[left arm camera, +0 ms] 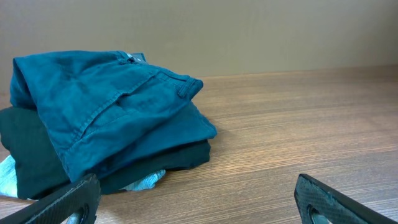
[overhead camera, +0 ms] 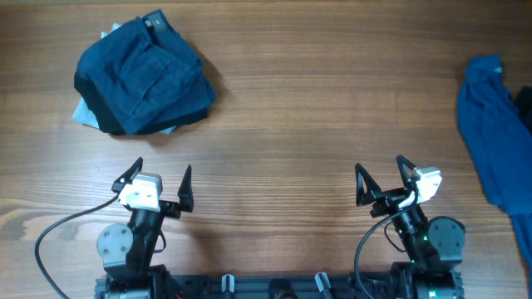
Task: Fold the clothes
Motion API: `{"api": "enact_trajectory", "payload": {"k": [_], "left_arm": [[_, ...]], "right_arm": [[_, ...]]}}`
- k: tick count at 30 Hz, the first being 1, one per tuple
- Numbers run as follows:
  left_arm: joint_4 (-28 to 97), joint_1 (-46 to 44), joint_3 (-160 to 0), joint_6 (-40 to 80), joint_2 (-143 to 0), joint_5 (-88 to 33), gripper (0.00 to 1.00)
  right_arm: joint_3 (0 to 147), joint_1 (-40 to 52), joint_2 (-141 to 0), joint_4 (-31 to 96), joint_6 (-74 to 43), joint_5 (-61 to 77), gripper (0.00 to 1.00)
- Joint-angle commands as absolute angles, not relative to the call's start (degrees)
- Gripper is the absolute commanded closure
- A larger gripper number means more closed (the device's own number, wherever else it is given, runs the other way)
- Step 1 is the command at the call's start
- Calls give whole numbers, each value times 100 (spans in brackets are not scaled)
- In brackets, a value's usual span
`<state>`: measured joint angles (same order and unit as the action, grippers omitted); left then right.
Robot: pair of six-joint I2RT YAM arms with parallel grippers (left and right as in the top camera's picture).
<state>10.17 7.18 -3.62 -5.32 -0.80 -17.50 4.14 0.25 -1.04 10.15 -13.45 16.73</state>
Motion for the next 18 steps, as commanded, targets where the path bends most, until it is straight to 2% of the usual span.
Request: {"api": "enact_trajectory", "payload": {"k": [1,9,12,16,18], "left_arm": [[982,698,-320,-558,-16,-1800,0],[963,698,-320,-558,-16,-1802,0],[982,698,-320,-399,-27,-2285,0],[937,698,-320,-209,-49,-3575,0],[893,698,-325,161,-49,-3581,0]], "right_arm": [[451,51,-64,982,-1391,1767,0],[451,51,-64,982,-1391,1767,0],[451,54,-64,976,-1496,1780,0],[451,51,-115,928,-3435,2191,0],[454,51,-130,515,-3387,2456,0]]}}
